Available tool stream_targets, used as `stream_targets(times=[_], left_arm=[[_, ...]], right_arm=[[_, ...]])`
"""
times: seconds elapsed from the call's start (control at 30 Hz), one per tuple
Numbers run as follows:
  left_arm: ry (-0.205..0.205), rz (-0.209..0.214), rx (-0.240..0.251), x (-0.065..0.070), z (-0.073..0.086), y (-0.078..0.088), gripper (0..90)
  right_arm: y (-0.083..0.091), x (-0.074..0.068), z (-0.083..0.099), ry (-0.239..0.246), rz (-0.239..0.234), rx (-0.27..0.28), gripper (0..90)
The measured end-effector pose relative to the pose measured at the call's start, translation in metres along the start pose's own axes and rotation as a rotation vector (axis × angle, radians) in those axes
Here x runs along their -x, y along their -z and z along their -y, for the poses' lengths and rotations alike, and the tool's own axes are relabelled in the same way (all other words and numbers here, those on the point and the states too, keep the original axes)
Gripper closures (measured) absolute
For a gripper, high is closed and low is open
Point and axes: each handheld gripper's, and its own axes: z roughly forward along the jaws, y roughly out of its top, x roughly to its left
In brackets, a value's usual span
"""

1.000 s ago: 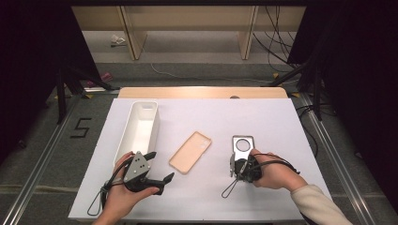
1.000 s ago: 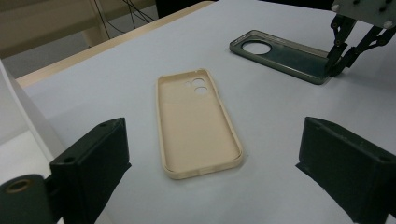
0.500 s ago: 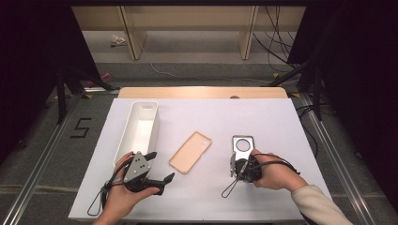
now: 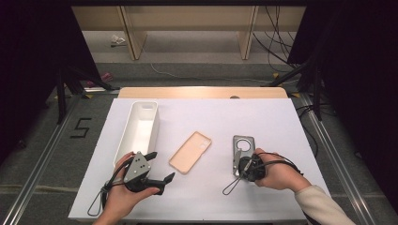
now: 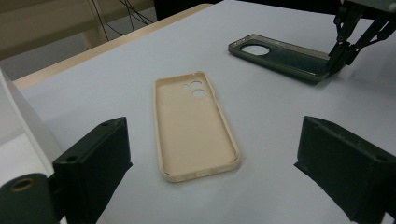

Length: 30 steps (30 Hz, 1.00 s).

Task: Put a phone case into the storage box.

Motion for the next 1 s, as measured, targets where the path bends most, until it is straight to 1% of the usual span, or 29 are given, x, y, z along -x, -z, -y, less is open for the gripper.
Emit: stream_targets(times=[0.03,0.07,0.1,0.13,0.2,0.27,0.3,0.33,0.37,0.4,0.47,0.5,0.57,0.6,0.63,0.67,0.73,0.8,0.9,1.0], left_arm=[[0.001,0.000,0.000,0.000,0.000,0.000,8.9],[0.002,0.000,0.000,0.000,0.000,0.000,9.0],[0.000,-0.001,0.001,0.000,0.000,0.000,9.0],[-0.001,-0.003,-0.001,0.000,-0.001,0.000,9.2],[0.002,-0.003,-0.001,0.000,0.000,0.000,9.2],[0.003,-0.003,-0.002,0.000,0.000,0.000,9.2],[0.007,-0.004,0.001,0.000,-0.001,-0.001,9.2],[0.005,-0.005,0.000,0.000,-0.001,-0.001,9.4],[0.005,-0.005,0.000,0.000,-0.002,-0.001,9.4],[0.003,-0.006,0.001,0.001,-0.003,-0.003,9.7],[0.000,-0.007,-0.004,0.002,-0.003,-0.003,9.9],[-0.002,0.005,-0.006,0.004,-0.005,-0.005,10.3],[-0.008,0.012,-0.007,0.006,-0.007,-0.006,10.3],[-0.004,0.017,-0.005,0.007,-0.009,-0.006,10.3],[-0.004,0.017,-0.005,0.007,-0.009,-0.006,10.3],[-0.002,0.021,-0.003,0.007,-0.010,-0.007,10.3],[-0.004,0.022,-0.004,0.007,-0.013,-0.009,10.4],[-0.004,0.021,-0.011,0.007,-0.016,-0.011,10.4],[0.002,0.026,-0.010,0.005,-0.022,-0.017,10.6],[0.004,0.028,-0.014,0.004,-0.028,-0.021,10.6]], right_arm=[[0.000,0.000,0.000,0.000,0.000,0.000,88.7],[0.002,0.000,0.001,-0.010,0.004,-0.004,88.7],[0.003,0.000,0.002,-0.001,0.009,0.007,88.7],[0.005,0.000,0.004,-0.011,0.012,0.039,88.7],[0.008,0.001,0.006,-0.016,0.023,0.049,88.7],[0.011,0.000,0.008,-0.032,0.034,0.077,88.7],[0.011,0.000,0.008,-0.032,0.034,0.077,88.7],[0.015,0.001,0.009,-0.036,0.046,0.093,88.7],[0.015,0.001,0.009,-0.036,0.046,0.093,88.7],[0.017,0.001,0.010,-0.043,0.051,0.110,88.7],[0.018,0.001,0.010,-0.051,0.052,0.117,88.7],[0.019,0.001,0.011,-0.047,0.061,0.132,88.7],[0.021,0.001,0.011,-0.054,0.066,0.143,88.7],[0.021,0.001,0.011,-0.051,0.065,0.154,88.7],[0.021,0.001,0.011,-0.051,0.065,0.154,88.7],[0.022,0.001,0.011,-0.051,0.076,0.162,88.7],[0.023,0.001,0.010,-0.063,0.078,0.187,88.8],[0.023,0.001,0.010,-0.064,0.071,0.189,88.8],[0.023,0.001,0.010,-0.059,0.079,0.208,88.8],[0.024,0.000,0.009,-0.066,0.074,0.215,88.8]])
